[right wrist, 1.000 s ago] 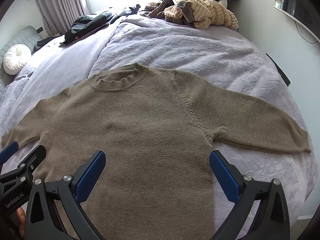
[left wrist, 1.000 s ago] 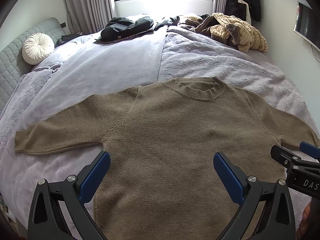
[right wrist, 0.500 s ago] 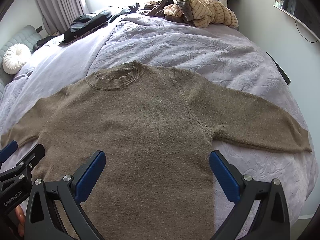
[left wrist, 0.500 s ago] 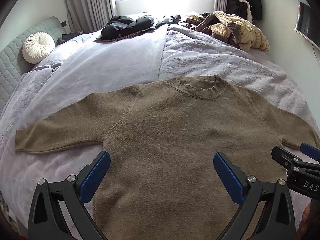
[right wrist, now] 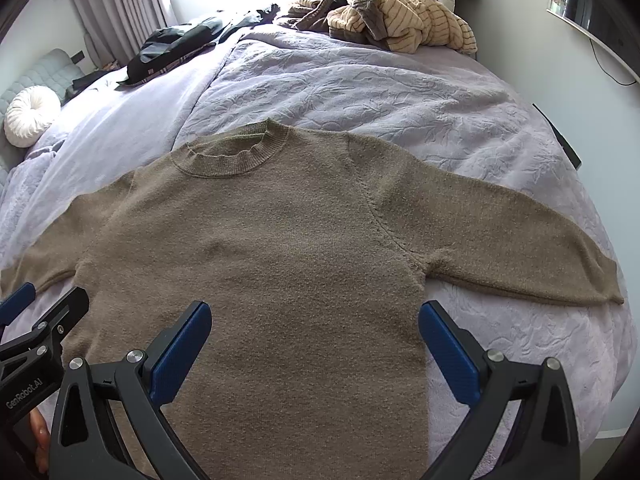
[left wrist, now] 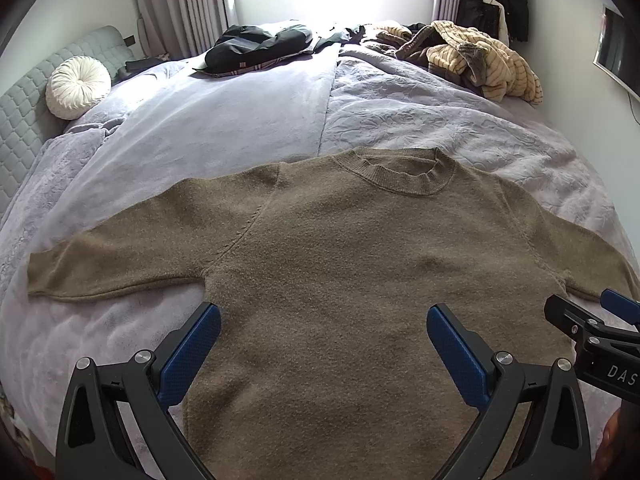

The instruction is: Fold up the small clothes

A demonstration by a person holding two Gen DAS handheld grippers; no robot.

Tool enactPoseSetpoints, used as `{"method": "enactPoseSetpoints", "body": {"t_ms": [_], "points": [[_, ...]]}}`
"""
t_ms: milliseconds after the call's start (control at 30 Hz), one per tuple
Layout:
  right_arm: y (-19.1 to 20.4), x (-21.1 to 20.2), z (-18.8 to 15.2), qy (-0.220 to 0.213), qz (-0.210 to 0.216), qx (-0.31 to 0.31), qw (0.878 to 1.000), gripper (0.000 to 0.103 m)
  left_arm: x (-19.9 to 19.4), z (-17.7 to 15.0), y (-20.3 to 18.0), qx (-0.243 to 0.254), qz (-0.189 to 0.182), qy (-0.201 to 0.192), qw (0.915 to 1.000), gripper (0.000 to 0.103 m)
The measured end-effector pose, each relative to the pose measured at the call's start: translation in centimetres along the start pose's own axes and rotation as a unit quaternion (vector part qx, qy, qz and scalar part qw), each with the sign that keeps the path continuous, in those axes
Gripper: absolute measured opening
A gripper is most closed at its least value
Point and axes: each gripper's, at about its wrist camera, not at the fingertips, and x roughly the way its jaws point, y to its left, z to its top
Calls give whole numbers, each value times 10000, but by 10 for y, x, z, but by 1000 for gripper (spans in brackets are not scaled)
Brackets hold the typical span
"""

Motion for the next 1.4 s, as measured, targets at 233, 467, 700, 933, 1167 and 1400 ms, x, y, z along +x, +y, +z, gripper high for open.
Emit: {"method": "enactPoseSetpoints", "body": {"t_ms": [233, 467, 700, 933, 1167, 1400], "points": [[4, -1, 1, 11, -4, -50, 10000, 103, -2, 1, 3, -32, 58, -21, 10000, 103], [5, -1, 1, 11, -10, -54, 10000, 103, -2, 1, 5, -67, 38, -5, 10000, 103], [6, -1, 2, 20, -8, -49, 10000, 103, 0, 1, 5, -56, 33, 9, 10000, 103], [8, 1, 2, 57, -18, -68, 10000, 103, 3, 2, 5, -106, 52, 44, 9999, 103], [8, 3, 2, 60, -17, -69, 10000, 103, 13, 3, 12, -272, 14, 192, 9994, 103], [11, 8, 2, 97, -14, -77, 9999, 103, 15, 2, 15, -231, 36, 149, 9996, 103]]}}
